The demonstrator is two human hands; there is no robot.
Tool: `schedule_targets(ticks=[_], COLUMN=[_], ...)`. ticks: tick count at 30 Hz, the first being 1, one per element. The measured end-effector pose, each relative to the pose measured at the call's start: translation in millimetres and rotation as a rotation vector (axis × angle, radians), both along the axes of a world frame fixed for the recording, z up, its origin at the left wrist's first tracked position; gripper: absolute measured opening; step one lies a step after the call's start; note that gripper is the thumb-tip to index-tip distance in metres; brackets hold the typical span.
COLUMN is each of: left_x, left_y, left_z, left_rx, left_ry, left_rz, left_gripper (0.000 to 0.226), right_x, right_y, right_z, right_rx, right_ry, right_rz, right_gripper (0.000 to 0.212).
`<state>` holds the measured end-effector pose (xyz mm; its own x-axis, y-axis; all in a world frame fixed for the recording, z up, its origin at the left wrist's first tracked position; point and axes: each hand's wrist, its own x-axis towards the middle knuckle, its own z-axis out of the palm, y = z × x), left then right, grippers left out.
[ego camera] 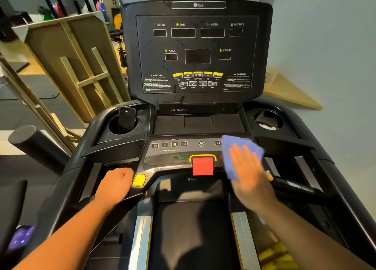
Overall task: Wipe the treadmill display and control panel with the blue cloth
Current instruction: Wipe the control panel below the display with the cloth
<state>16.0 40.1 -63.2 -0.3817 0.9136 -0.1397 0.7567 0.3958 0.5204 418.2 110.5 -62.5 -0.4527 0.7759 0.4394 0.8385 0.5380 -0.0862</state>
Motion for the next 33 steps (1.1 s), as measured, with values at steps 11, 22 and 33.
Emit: schedule_targets(ticks=[11,22,33], left_x=[-2,-3,1], left_y=[2,3,1], left_z=[-1,-5,2], left_rx=[-0.009,0.006,0.057], left_ry=[-0.009,-0.019,-0.013], left_rz=[0.017,0.007,-0.028], left_gripper=[0.039,0.04,0.038], right_x=[-60,-52,-1], right_y=[-2,11,9], right_z=[7,14,3], right_rx=[-0.066,-0.154,0.017], right_ry=[-0.099,-0.075,0.062], right_rz=[-0.04,-0.333,-0.172], right_gripper=[0.085,0.074,0.057])
